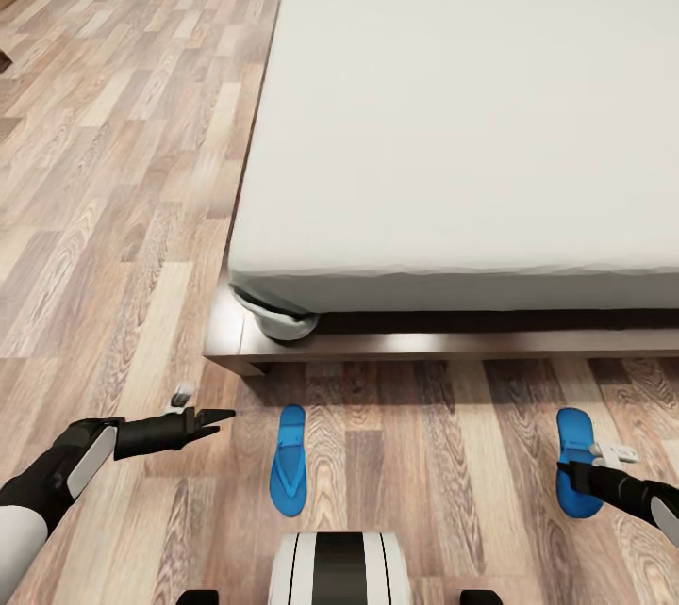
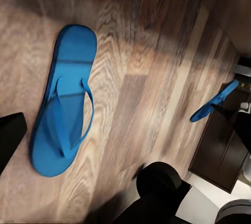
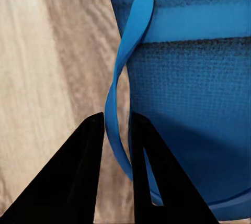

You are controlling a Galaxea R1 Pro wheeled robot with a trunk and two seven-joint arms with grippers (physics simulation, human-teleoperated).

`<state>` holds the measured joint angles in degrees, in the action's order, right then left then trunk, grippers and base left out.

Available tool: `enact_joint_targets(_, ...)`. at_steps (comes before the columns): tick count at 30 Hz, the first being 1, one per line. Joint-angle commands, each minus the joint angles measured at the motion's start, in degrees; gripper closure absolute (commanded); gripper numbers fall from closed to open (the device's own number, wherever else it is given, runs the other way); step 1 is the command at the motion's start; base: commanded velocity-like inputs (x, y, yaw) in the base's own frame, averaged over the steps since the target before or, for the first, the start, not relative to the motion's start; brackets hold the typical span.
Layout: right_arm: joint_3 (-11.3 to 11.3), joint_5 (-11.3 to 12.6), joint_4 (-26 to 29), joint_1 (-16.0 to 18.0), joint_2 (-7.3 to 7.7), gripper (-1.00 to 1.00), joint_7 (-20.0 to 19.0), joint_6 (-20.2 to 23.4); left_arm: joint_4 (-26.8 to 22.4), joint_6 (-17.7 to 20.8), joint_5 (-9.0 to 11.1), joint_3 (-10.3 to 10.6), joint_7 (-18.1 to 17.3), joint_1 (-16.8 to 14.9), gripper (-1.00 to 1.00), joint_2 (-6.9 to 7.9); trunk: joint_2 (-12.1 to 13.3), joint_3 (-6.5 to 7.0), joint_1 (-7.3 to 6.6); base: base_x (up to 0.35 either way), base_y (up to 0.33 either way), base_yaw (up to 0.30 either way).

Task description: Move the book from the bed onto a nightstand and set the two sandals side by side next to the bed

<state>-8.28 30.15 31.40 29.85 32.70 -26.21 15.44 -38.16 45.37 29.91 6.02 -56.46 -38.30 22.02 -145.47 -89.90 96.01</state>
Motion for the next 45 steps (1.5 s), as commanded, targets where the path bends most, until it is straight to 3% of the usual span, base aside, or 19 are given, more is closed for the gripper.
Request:
enact_joint_targets(1,-0.2,0.6,0.1,0.0,0.08,1.0,0.0,0.3,0.0,0.3,0.4,0.2,0.0,0.0,-1.0,0.05,0.0,-0.03,-0.01,0.0,0.302,0.0)
enact_joint_targets(13,-0.4,0.5,0.1,0.0,0.08,1.0,-0.1,0.3,0.0,-1.7,0.5,0.2,0.3,0.0,-1.0,-0.57,0.0,-0.03,-0.01,0.0,0.109,0.0)
enact_joint_targets(37,-0.5,0.1,-0.3,0.0,0.0,1.0,0.6,0.3,0.0,-1.7,0.5,0.3,0.3,0.0,-1.0,-0.75,0.0,-0.03,-0.01,0.0,0.288,0.0)
enact_joint_targets(39,-0.5,-0.6,-0.2,0.0,0.0,1.0,3.1,0.3,0.0,-1.7,0.5,0.3,0.3,0.0,-1.0,-0.75,0.0,-0.03,-0.01,0.0,0.314,0.0)
enact_joint_targets(42,-0.5,-1.2,0.0,0.0,-0.01,1.0,10.0,0.3,0.0,-1.7,0.5,0.3,0.3,0.0,-1.0,-0.75,0.0,-0.03,-0.01,0.0,0.315,0.0)
enact_joint_targets(45,-0.5,-1.4,0.1,0.0,-0.01,1.0,12.9,0.6,0.0,-1.7,0.5,0.3,0.3,0.0,-1.0,-0.75,0.0,-0.03,-0.01,0.0,0.315,0.0)
